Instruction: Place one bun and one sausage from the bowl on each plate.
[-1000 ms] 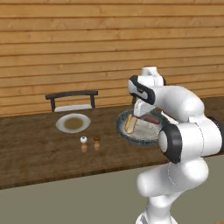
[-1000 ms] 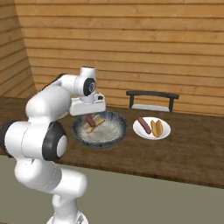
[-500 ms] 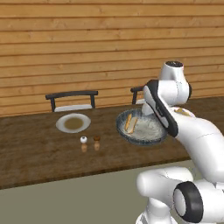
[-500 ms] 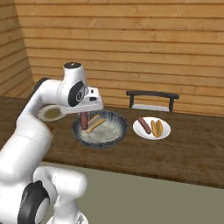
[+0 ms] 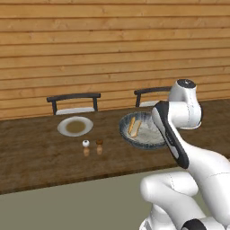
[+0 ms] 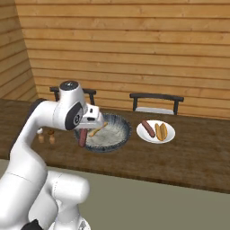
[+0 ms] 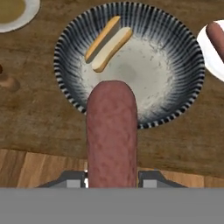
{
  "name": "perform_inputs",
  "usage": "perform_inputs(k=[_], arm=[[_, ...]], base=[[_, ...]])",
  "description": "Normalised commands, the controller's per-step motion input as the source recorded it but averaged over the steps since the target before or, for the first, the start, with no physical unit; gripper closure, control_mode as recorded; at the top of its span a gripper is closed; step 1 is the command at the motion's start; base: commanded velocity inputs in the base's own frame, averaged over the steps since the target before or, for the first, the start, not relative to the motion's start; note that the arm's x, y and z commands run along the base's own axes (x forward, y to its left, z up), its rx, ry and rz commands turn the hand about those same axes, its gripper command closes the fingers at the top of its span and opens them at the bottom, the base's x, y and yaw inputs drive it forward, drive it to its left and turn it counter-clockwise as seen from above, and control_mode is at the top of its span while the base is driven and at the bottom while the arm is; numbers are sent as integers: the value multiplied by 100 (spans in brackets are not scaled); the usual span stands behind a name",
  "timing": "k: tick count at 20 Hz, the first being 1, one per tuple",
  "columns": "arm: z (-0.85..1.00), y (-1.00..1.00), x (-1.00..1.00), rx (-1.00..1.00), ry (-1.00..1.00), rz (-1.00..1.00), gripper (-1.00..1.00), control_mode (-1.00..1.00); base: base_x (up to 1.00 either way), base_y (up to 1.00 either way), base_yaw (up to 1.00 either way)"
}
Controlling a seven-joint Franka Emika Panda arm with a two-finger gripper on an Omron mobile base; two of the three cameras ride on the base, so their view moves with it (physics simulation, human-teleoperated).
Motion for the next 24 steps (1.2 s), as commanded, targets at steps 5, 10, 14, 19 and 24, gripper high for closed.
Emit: perform_inputs(k=[5, 10, 14, 19, 24], arm=[[0, -4, 0, 11, 14, -16, 100, -100], [0, 0, 0, 0, 0, 0, 100, -100], [0, 29, 2, 0, 0, 0, 100, -100], [0, 0, 0, 0, 0, 0, 100, 100], [0, 0, 0, 0, 0, 0, 100, 100]], base=[[0, 0, 0], [0, 0, 0], [0, 0, 0], [0, 97, 0], [1, 100, -4]])
